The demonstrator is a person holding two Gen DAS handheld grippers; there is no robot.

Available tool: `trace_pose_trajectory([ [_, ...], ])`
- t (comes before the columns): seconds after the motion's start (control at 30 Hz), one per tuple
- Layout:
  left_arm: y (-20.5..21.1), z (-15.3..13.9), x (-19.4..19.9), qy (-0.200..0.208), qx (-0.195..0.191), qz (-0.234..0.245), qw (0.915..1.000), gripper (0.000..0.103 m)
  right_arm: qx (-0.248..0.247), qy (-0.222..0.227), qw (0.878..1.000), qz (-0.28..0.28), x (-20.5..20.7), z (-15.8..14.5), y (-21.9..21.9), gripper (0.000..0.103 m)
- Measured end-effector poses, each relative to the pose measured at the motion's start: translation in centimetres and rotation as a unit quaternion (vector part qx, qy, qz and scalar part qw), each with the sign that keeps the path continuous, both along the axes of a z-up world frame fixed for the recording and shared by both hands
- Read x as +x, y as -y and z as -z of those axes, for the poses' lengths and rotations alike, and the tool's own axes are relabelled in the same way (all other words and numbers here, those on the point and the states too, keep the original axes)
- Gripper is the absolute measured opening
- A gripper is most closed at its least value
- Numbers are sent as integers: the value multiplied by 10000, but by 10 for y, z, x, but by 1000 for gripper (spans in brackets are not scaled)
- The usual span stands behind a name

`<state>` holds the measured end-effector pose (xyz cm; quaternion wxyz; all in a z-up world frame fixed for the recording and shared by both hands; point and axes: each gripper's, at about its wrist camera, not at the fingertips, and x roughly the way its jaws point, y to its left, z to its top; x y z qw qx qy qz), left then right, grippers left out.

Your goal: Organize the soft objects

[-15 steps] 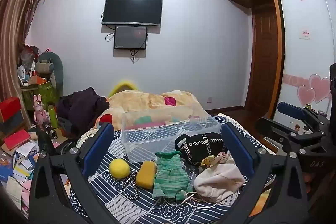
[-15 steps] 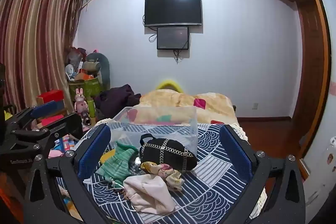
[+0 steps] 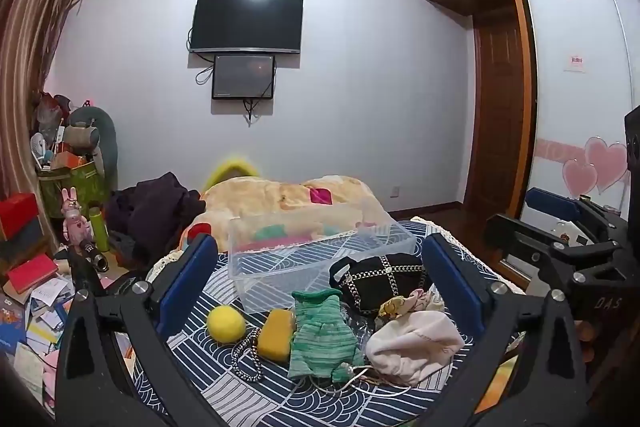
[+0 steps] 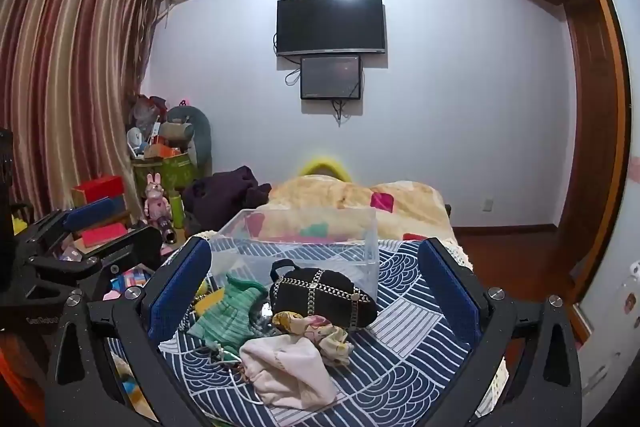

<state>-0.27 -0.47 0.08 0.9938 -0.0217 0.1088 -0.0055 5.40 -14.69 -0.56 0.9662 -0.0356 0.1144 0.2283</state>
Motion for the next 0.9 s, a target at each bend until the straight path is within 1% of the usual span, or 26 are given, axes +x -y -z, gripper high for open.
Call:
trace_pose_trajectory([
  [0.9,2,0,-4,27,-8,1,10000,103,28,21,10000,-4,-1,-1,2,103],
])
